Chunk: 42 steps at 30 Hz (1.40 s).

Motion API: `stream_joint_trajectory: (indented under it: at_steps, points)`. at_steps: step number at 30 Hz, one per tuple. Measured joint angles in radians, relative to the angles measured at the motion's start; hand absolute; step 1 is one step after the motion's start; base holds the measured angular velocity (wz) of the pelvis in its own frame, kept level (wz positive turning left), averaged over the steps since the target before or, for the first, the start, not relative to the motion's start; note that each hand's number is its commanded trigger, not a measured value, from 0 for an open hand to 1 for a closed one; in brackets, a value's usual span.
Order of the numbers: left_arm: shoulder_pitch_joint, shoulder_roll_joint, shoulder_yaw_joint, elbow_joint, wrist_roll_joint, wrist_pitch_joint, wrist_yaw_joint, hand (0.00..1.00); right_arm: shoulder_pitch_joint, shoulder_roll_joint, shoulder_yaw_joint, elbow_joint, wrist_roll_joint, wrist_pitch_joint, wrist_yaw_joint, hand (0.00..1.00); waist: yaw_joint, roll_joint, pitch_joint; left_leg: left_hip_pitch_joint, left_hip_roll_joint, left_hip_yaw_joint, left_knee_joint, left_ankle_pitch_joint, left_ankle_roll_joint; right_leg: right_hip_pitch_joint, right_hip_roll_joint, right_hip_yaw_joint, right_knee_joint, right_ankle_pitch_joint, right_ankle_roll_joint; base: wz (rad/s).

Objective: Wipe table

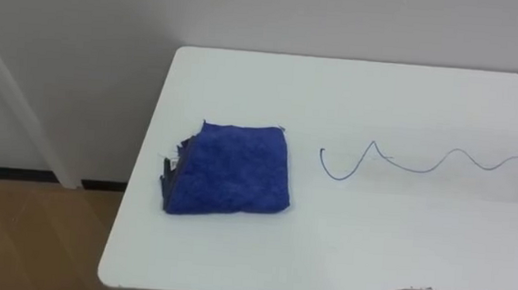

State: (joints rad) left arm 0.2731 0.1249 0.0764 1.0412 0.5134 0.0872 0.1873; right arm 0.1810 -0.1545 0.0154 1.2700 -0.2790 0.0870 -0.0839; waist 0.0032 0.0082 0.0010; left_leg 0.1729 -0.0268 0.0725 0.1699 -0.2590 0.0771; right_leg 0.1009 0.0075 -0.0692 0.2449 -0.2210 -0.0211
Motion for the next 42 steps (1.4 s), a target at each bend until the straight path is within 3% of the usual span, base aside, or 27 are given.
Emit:
stream_joint_trajectory:
  at_steps: [4, 10, 12, 17, 21, 25, 29, 31, 32, 36, 39, 42]
  points:
    - [0.007, -0.001, 0.005, 0.0, 0.0, 0.0, -0.002, 0.0, 0.01, 0.0, -0.052, 0.015, 0.118, -0.001, -0.029, 0.0, -0.008, -0.004, 0.0014, 0.003, 0.0, 0.003, -0.001, 0.0, 0.0, -0.004, -0.001, -0.007, 0.011, 0.0, 0.0, -0.03]
    - [0.016, -0.002, 0.131, -0.004, 0.002, 0.018, -0.006, 0.0, 0.02, -0.015, -0.259, 0.088, 0.34, 0.003, -0.062, 0.0, -0.043, -0.017, 0.0008, 0.015, -0.001, 0.001, -0.006, 0.0, 0.0, 0.008, 0.0, -0.004, -0.002, -0.001, 0.001, -0.01]
    - [0.032, 0.006, 0.17, -0.015, -0.004, 0.023, -0.006, 0.0, 0.026, -0.04, -0.333, 0.091, 0.417, 0.015, -0.096, 0.0, -0.053, -0.019, 0.0009, 0.022, 0.0, 0.008, -0.009, 0.0, 0.0, 0.008, 0.004, 0.012, -0.001, -0.001, 0.001, -0.13]
    - [0.033, 0.03, 0.221, -0.027, -0.021, 0.037, -0.002, 0.0, 0.02, -0.116, -0.479, 0.088, 0.563, 0.033, -0.182, 0.0, -0.079, -0.046, 0.0, 0.019, -0.001, 0.012, -0.01, 0.0, 0.0, 0.006, 0.01, 0.021, 0.007, -0.003, 0.002, -0.04]
    - [0.025, 0.041, 0.222, -0.032, -0.03, 0.037, -0.003, 0.0, -0.05, -0.167, -0.529, 0.079, 0.605, 0.036, -0.262, 0.0, -0.08, -0.082, 0.0037, 0.011, -0.001, 0.023, -0.006, 0.0, 0.001, -0.005, 0.011, 0.035, 0.01, -0.003, 0.001, -0.09]
    - [0.011, 0.059, 0.222, -0.057, -0.029, 0.036, -0.003, 0.0, -0.088, -0.191, -0.529, 0.011, 0.604, 0.031, -0.316, 0.0, -0.075, -0.097, 0.0029, 0.003, 0.001, 0.022, -0.001, -0.001, 0.002, -0.012, 0.013, 0.033, -0.011, 0.003, 0.003, 0.02]
    - [0.016, 0.062, 0.217, -0.095, -0.029, 0.036, 0.005, 0.0, -0.123, -0.196, -0.546, -0.143, 0.469, 0.028, -0.4, 0.0, -0.074, -0.086, 0.0001, -0.01, 0.001, 0.021, 0.0, -0.001, 0.003, -0.018, 0.013, 0.027, -0.009, 0.007, 0.004, -0.02]
    - [0.014, 0.067, 0.184, -0.109, -0.032, 0.036, 0.006, 0.0, -0.125, -0.196, -0.506, -0.238, 0.422, 0.02, -0.438, 0.0, -0.074, -0.081, -0.0023, -0.012, 0.001, 0.021, 0.0, -0.001, 0.003, -0.016, 0.012, 0.021, -0.014, 0.008, 0.004, 0.0]
    - [0.012, 0.067, 0.163, -0.114, -0.043, 0.036, 0.005, 0.0, -0.13, -0.196, -0.476, -0.295, 0.376, 0.015, -0.454, 0.0, -0.072, -0.086, -0.0003, -0.012, 0.0, 0.022, 0.0, 0.0, 0.003, -0.016, 0.011, 0.013, -0.016, 0.008, 0.004, 0.0]
    - [0.015, 0.064, 0.128, -0.163, -0.05, 0.031, -0.005, 0.0, -0.12, -0.194, -0.408, -0.532, 0.168, 0.01, -0.473, 0.0, -0.05, -0.07, 0.0013, -0.014, 0.003, 0.033, 0.0, 0.0, 0.002, -0.028, 0.012, 0.013, -0.021, 0.008, 0.003, -0.05]
    - [0.011, 0.072, 0.1, -0.168, -0.051, 0.028, -0.002, 0.0, -0.123, -0.195, -0.339, -0.787, -0.028, -0.016, -0.497, 0.0, -0.039, -0.064, 0.0003, -0.021, 0.005, 0.029, 0.002, 0.001, 0.0, -0.029, 0.013, 0.01, -0.021, 0.009, 0.001, 0.0]
    - [0.01, 0.073, 0.068, -0.168, -0.046, 0.018, 0.0, 0.0, -0.13, -0.195, -0.278, -0.922, -0.149, -0.044, -0.503, 0.0, -0.013, -0.066, 0.0015, -0.021, 0.009, 0.027, 0.0, 0.002, -0.002, -0.025, 0.013, 0.008, -0.025, 0.012, -0.002, 0.01]
